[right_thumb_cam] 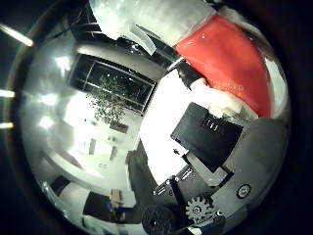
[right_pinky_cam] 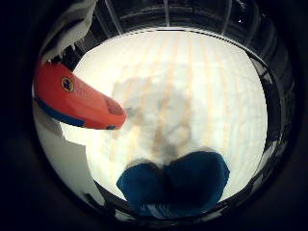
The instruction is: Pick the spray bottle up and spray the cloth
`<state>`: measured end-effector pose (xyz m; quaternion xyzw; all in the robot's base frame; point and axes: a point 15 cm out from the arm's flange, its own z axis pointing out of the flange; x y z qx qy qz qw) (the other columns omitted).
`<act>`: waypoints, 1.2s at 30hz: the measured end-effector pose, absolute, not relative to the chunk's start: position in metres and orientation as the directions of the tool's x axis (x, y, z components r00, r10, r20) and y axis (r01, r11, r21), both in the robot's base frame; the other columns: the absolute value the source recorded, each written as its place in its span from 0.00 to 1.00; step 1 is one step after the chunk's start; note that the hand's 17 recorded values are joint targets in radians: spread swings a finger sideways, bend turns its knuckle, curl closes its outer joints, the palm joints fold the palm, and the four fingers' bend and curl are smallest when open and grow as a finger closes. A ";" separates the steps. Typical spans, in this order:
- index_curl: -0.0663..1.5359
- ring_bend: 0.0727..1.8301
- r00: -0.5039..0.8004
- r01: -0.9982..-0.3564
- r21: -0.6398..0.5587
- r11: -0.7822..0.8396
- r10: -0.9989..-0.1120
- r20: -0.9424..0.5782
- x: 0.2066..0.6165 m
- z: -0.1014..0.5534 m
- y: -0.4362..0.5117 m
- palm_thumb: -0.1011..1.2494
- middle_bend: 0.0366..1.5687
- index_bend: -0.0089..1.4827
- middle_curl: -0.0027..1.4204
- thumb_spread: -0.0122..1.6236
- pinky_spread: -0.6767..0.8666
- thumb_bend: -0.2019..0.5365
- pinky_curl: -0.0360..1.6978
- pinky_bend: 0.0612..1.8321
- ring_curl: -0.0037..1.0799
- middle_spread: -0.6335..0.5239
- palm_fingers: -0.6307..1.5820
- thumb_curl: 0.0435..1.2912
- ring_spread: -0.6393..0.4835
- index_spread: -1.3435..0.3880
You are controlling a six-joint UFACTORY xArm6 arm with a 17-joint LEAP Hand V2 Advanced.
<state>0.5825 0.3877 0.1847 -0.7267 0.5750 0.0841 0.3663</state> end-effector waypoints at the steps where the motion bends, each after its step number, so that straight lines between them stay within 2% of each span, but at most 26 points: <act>1: 0.51 0.80 0.324 -0.899 -0.433 -0.072 -0.775 -0.543 0.582 0.182 0.388 0.86 0.88 0.78 0.43 0.52 0.34 0.25 0.88 0.51 0.56 0.48 0.82 0.63 0.44 0.67; 17: 0.51 0.80 0.373 -0.888 -0.442 -0.126 -0.758 -0.535 0.565 0.183 0.410 0.84 0.88 0.78 0.43 0.54 0.34 0.25 0.88 0.51 0.56 0.49 0.82 0.63 0.44 0.67; 28: 0.51 0.80 0.462 -0.863 -0.453 -0.225 -0.713 -0.527 0.512 0.197 0.450 0.85 0.88 0.78 0.43 0.55 0.34 0.25 0.88 0.51 0.56 0.49 0.82 0.62 0.44 0.67; 36: 0.51 0.80 0.486 -0.860 -0.428 -0.279 -0.705 -0.517 0.482 0.179 0.457 0.85 0.88 0.78 0.43 0.55 0.34 0.25 0.88 0.51 0.56 0.49 0.82 0.62 0.44 0.67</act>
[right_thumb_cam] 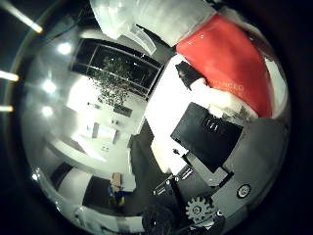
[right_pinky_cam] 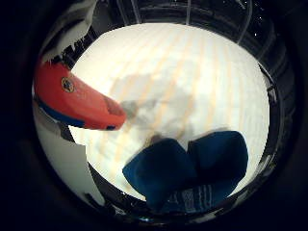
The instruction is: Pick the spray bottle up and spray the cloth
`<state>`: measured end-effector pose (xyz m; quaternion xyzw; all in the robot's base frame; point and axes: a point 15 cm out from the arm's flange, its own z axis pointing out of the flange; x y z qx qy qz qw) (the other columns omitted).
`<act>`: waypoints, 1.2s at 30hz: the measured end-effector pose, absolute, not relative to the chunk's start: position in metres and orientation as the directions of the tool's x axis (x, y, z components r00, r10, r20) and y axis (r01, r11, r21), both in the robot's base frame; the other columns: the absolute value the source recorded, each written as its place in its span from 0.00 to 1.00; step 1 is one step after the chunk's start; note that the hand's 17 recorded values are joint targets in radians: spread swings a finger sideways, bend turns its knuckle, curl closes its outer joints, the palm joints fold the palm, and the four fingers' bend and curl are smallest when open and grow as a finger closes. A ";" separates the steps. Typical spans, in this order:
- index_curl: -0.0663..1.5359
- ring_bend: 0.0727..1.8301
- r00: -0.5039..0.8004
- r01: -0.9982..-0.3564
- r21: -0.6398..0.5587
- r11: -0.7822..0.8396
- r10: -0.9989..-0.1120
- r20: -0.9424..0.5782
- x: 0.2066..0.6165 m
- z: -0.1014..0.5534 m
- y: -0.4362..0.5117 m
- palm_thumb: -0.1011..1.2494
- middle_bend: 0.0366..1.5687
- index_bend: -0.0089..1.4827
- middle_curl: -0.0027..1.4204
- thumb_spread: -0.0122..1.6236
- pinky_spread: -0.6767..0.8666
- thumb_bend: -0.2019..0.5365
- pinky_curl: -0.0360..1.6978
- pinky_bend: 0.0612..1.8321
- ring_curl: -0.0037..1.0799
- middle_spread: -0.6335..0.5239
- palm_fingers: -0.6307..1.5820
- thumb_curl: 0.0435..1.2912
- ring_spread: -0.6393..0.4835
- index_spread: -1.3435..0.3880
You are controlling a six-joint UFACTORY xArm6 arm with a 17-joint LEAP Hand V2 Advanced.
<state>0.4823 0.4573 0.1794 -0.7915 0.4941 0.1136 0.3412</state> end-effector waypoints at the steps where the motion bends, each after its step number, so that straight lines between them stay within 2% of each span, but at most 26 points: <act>1: 0.51 0.80 0.489 -0.859 -0.423 -0.287 -0.705 -0.514 0.478 0.176 0.456 0.85 0.88 0.78 0.43 0.55 0.34 0.25 0.88 0.51 0.56 0.49 0.82 0.62 0.44 0.67; 8: 0.51 0.80 0.496 -0.860 -0.399 -0.318 -0.706 -0.506 0.461 0.158 0.454 0.84 0.88 0.77 0.43 0.55 0.34 0.25 0.88 0.51 0.56 0.49 0.82 0.62 0.44 0.67; 11: 0.51 0.80 0.503 -0.856 -0.402 -0.325 -0.703 -0.503 0.459 0.159 0.456 0.81 0.88 0.77 0.43 0.55 0.33 0.24 0.86 0.51 0.56 0.49 0.82 0.61 0.44 0.67; 15: 0.50 0.78 0.517 -0.848 -0.407 -0.338 -0.697 -0.497 0.458 0.159 0.457 0.73 0.84 0.70 0.42 0.53 0.32 0.22 0.79 0.50 0.54 0.48 0.81 0.58 0.43 0.66; 18: 0.49 0.74 0.544 -0.831 -0.421 -0.362 -0.687 -0.483 0.457 0.158 0.457 0.70 0.80 0.55 0.41 0.51 0.28 0.22 0.72 0.52 0.52 0.47 0.76 0.55 0.42 0.63; 22: 0.45 0.73 0.571 -0.815 -0.428 -0.391 -0.672 -0.472 0.453 0.157 0.460 0.67 0.69 0.26 0.39 0.54 0.22 0.23 0.63 0.54 0.51 0.43 0.60 0.49 0.40 0.59; 23: 0.45 0.72 0.576 -0.812 -0.425 -0.400 -0.665 -0.475 0.449 0.157 0.461 0.66 0.66 0.22 0.39 0.56 0.21 0.23 0.62 0.52 0.51 0.43 0.53 0.47 0.40 0.59; 25: 0.43 0.68 0.590 -0.805 -0.410 -0.428 -0.646 -0.484 0.440 0.155 0.465 0.62 0.60 0.18 0.38 0.61 0.24 0.22 0.60 0.45 0.49 0.43 0.39 0.44 0.42 0.59; 28: 0.39 0.62 0.605 -0.796 -0.384 -0.468 -0.622 -0.497 0.427 0.152 0.468 0.58 0.52 0.15 0.36 0.63 0.34 0.23 0.58 0.42 0.46 0.46 0.32 0.39 0.46 0.62; 31: 0.37 0.54 0.616 -0.787 -0.382 -0.484 -0.613 -0.494 0.425 0.153 0.468 0.56 0.44 0.15 0.33 0.65 0.46 0.23 0.55 0.39 0.42 0.52 0.30 0.35 0.51 0.64; 36: 0.33 0.47 0.624 -0.781 -0.384 -0.492 -0.606 -0.493 0.421 0.159 0.466 0.54 0.35 0.13 0.30 0.65 0.59 0.24 0.50 0.36 0.38 0.57 0.31 0.31 0.56 0.66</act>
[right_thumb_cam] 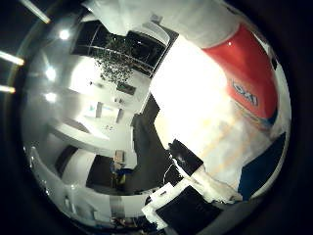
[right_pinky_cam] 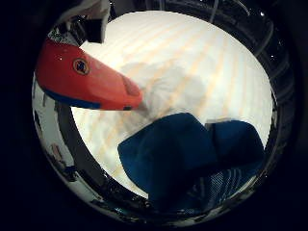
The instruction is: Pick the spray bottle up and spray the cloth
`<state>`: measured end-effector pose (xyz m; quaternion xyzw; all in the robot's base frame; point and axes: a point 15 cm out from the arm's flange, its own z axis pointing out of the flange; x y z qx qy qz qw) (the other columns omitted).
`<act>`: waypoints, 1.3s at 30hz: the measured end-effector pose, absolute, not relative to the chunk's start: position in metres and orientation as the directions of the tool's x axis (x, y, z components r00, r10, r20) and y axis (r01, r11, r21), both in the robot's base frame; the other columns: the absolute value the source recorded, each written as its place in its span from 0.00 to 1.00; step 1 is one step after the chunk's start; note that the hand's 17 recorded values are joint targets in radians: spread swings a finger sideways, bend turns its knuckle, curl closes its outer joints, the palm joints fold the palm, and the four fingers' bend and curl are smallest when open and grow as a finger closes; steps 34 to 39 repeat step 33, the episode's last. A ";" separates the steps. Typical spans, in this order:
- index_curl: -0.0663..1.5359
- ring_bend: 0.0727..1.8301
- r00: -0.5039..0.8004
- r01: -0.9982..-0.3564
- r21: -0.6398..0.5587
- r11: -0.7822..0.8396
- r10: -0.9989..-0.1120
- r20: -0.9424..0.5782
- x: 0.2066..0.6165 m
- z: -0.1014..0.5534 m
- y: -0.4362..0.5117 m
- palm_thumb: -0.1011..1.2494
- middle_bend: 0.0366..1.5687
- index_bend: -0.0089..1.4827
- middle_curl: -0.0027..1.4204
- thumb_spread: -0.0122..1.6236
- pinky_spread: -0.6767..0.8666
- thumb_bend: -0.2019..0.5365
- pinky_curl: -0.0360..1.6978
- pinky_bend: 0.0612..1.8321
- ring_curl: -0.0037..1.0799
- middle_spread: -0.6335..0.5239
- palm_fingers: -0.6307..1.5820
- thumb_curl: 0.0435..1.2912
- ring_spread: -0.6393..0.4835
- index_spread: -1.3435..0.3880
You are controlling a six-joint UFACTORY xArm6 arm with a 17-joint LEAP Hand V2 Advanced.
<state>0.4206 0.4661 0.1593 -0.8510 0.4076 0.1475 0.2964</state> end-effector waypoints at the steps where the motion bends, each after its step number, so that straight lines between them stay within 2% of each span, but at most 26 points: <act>1: 0.33 0.47 0.627 -0.779 -0.382 -0.497 -0.605 -0.492 0.419 0.160 0.464 0.54 0.34 0.13 0.30 0.65 0.60 0.24 0.49 0.36 0.38 0.57 0.31 0.31 0.57 0.66; 6: 0.30 0.44 0.626 -0.780 -0.386 -0.493 -0.617 -0.477 0.426 0.167 0.445 0.54 0.30 0.12 0.29 0.65 0.65 0.24 0.46 0.34 0.36 0.59 0.33 0.28 0.58 0.67; 16: 0.26 0.41 0.595 -0.802 -0.382 -0.459 -0.673 -0.439 0.436 0.179 0.372 0.54 0.27 0.12 0.28 0.65 0.67 0.24 0.41 0.33 0.35 0.60 0.35 0.27 0.58 0.67; 24: 0.26 0.40 0.585 -0.807 -0.382 -0.450 -0.699 -0.412 0.423 0.202 0.310 0.54 0.26 0.12 0.29 0.64 0.66 0.24 0.39 0.33 0.35 0.60 0.37 0.26 0.60 0.67; 33: 0.26 0.40 0.556 -0.829 -0.339 -0.444 -0.721 -0.415 0.389 0.247 0.228 0.54 0.27 0.13 0.29 0.64 0.65 0.24 0.37 0.32 0.35 0.59 0.39 0.26 0.60 0.66; 39: 0.26 0.40 0.556 -0.829 -0.339 -0.444 -0.721 -0.415 0.389 0.247 0.228 0.54 0.27 0.13 0.29 0.64 0.65 0.24 0.37 0.32 0.35 0.59 0.39 0.26 0.60 0.66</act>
